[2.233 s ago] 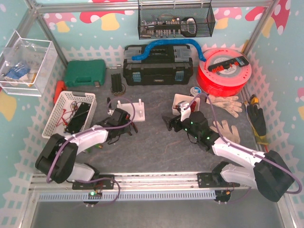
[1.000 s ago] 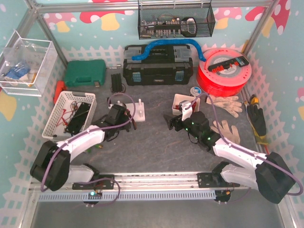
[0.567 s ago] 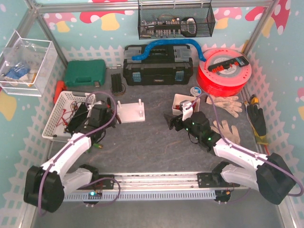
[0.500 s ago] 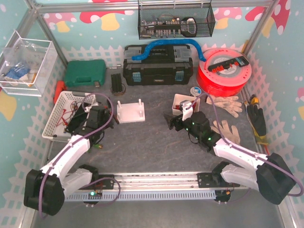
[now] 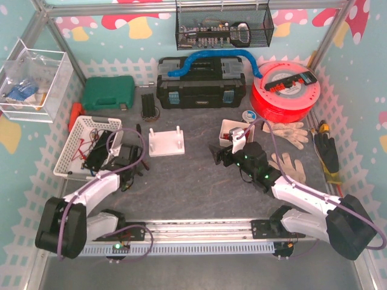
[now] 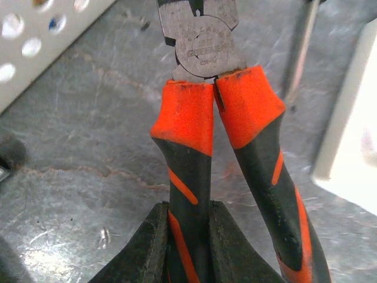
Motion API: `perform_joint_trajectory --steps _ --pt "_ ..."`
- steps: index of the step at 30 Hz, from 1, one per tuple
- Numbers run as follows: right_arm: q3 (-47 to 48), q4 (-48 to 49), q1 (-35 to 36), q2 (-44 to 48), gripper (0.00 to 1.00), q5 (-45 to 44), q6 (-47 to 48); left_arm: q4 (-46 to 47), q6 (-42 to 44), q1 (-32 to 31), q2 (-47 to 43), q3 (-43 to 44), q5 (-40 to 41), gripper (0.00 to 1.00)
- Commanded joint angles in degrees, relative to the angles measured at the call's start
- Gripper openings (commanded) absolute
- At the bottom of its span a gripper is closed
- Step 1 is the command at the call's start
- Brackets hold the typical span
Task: Install the large spring
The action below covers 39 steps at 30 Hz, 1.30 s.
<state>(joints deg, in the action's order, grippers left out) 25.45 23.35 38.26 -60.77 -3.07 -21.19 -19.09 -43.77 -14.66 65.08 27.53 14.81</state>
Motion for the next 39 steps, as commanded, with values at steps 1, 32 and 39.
perform_joint_trajectory --steps 1,32,39 --pt "-0.3 -0.55 0.33 0.09 0.98 -1.06 0.54 4.09 -1.65 0.62 3.11 -0.72 0.89 0.07" --pt "24.4 -27.61 -8.89 -20.99 0.96 -15.89 -12.3 22.4 13.64 -0.89 -6.44 5.93 -16.07 0.99" --pt "27.86 -31.87 -15.59 -24.7 0.72 -15.33 -11.37 31.81 17.25 -5.07 -4.37 3.8 -20.31 0.99"
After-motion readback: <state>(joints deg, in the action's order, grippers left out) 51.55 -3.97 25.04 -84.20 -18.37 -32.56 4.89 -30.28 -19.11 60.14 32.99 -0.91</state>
